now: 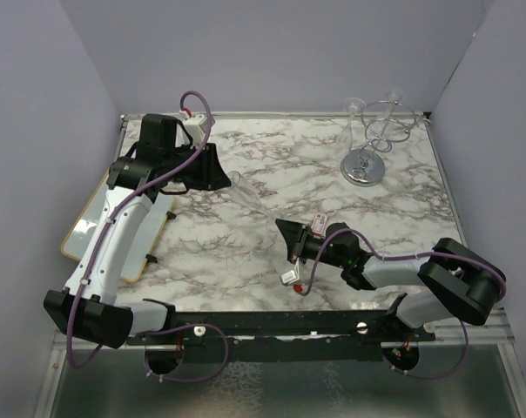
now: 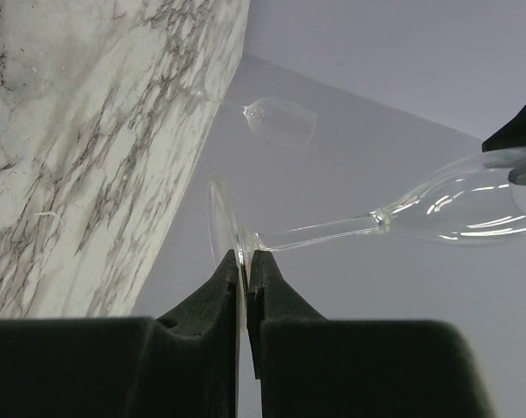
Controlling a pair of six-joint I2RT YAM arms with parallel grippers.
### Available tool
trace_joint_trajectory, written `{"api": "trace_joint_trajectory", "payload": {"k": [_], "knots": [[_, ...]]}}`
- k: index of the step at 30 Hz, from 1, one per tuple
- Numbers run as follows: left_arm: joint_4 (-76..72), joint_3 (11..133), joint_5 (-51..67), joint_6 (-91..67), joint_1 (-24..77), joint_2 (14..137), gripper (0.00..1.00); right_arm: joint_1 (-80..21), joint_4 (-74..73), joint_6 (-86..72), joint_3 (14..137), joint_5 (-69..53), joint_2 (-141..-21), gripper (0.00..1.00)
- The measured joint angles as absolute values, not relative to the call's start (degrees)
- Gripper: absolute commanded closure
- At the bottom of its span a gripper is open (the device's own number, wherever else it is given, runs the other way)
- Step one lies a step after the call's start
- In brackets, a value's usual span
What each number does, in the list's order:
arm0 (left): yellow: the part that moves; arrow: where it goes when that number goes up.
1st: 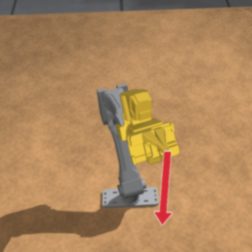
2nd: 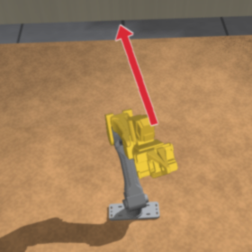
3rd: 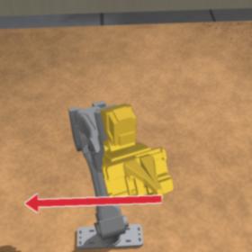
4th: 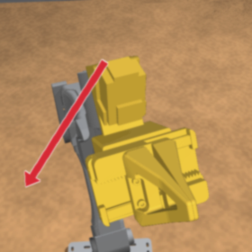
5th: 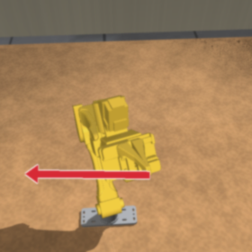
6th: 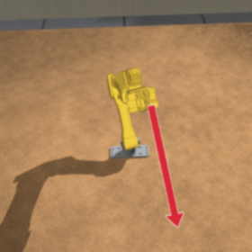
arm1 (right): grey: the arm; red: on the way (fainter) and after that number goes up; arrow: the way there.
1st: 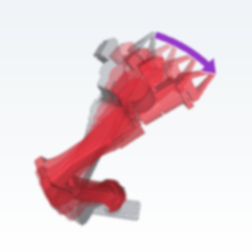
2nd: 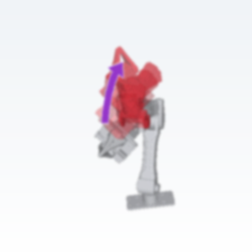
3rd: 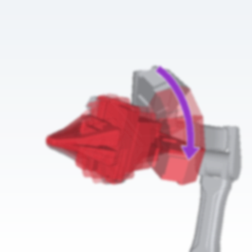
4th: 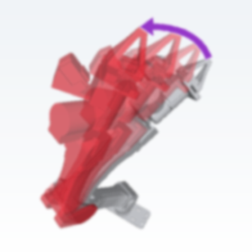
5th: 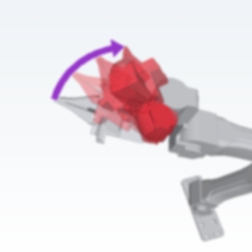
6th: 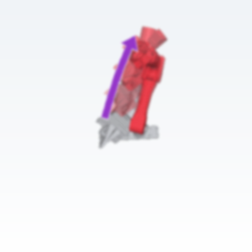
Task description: Take the wine glass off the wine glass rack
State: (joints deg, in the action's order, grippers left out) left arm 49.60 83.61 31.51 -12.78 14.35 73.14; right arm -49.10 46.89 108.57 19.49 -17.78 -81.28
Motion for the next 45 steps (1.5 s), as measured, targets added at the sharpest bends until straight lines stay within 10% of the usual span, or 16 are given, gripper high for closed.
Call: {"api": "trace_joint_trajectory", "payload": {"k": [11, 25, 35, 45], "knots": [[50.02, 81.95, 32.01, -11.97, 14.35, 73.41, 0.85, -49.60, 47.44, 109.36, 19.49, -17.10, -81.97, 0.98], [51.18, 81.95, 30.33, -11.62, 14.35, 73.91, 1.00, -49.82, 47.20, 107.72, 19.55, -16.08, -82.30, 0.71], [50.94, 84.34, 22.87, -12.03, 14.35, 75.99, 1.00, -49.82, 47.07, 102.02, 19.55, -14.52, -82.30, 0.11], [45.89, 89.60, 14.20, -13.82, 14.35, 83.53, 1.00, -49.80, 48.77, 87.24, 19.84, -12.97, -82.28, 0.04]]}}
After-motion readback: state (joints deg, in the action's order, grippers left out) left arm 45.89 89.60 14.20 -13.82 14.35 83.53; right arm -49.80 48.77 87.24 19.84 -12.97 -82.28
